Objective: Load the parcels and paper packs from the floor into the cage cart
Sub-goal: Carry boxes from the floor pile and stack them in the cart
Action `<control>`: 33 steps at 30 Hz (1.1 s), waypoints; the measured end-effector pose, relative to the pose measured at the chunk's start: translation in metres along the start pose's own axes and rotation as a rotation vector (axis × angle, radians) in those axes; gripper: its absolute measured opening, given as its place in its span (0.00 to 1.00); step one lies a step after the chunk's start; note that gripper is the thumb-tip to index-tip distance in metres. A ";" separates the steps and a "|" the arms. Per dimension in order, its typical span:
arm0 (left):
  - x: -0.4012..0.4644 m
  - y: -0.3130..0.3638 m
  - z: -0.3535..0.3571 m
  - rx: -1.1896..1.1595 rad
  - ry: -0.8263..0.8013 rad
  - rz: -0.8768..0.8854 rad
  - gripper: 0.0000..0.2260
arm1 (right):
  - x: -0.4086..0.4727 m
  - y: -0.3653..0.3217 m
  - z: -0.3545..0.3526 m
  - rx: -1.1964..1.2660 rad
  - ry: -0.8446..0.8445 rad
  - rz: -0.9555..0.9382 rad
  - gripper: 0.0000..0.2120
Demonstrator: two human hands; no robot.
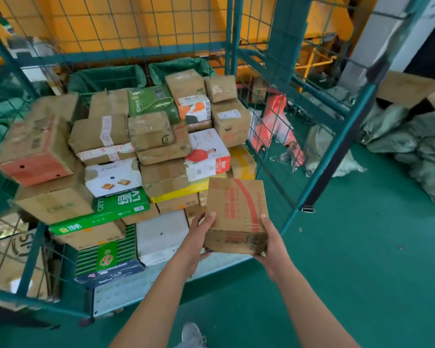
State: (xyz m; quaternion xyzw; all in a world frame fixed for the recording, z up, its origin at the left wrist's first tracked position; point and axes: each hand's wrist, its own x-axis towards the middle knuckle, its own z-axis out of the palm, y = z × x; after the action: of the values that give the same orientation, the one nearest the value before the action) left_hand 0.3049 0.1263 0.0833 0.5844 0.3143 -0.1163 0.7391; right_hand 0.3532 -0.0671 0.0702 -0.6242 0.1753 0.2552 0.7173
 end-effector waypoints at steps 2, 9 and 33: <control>0.029 0.017 -0.011 -0.028 0.011 0.002 0.27 | 0.024 -0.015 0.020 0.008 0.007 -0.023 0.22; 0.092 0.056 -0.015 -0.121 0.042 0.013 0.25 | 0.078 -0.038 0.052 0.090 0.113 -0.042 0.32; 0.408 0.191 0.122 -0.133 0.075 -0.065 0.19 | 0.410 -0.192 0.045 0.327 0.179 0.222 0.58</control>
State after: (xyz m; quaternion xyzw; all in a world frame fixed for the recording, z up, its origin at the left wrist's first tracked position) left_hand 0.7641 0.1475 0.0033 0.5274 0.3676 -0.0973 0.7597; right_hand 0.7937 0.0203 -0.0017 -0.4966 0.3449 0.2442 0.7582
